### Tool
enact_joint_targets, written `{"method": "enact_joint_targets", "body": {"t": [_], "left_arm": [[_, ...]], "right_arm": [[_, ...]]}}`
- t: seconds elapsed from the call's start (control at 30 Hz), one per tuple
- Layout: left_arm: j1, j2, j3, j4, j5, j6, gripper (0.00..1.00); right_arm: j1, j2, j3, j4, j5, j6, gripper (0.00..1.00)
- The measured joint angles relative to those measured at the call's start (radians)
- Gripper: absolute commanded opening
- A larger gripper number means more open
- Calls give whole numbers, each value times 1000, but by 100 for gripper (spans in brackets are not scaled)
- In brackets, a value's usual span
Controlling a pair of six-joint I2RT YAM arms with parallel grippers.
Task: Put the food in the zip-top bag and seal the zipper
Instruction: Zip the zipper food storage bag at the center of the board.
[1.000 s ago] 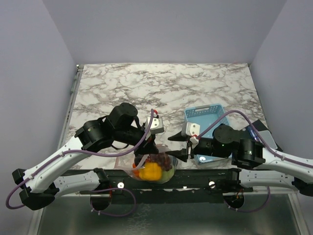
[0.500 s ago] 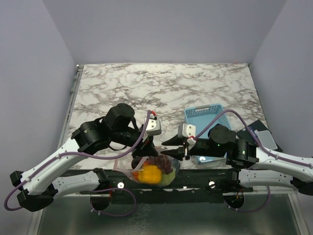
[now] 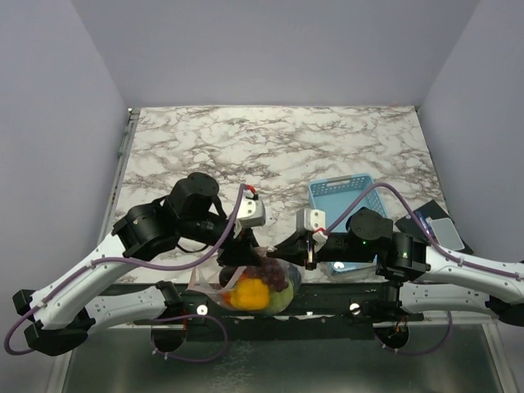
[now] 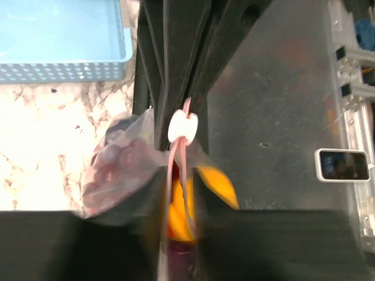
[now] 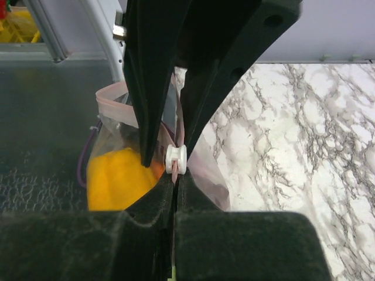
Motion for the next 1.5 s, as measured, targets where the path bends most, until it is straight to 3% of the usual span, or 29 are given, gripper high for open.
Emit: {"method": "enact_joint_targets", "body": {"t": [0.17, 0.43, 0.8, 1.17, 1.4, 1.5], "left_arm": [[-2, -11, 38, 28, -13, -14, 68], [-5, -38, 63, 98, -30, -25, 71], [-5, 2, 58, 130, -36, -32, 44], [-5, 14, 37, 132, -35, -32, 32], [-5, 16, 28, 133, -25, -34, 2], [-5, 16, 26, 135, -18, -34, 0]], "right_arm": [[0, 19, 3, -44, -14, 1, 1], [0, 42, 41, -92, -16, 17, 1], [0, 44, 61, -131, -14, 38, 1], [0, 46, 63, -134, -5, 45, 1], [0, 49, 65, -134, 10, 50, 1], [0, 49, 65, -134, 16, 55, 1]]}}
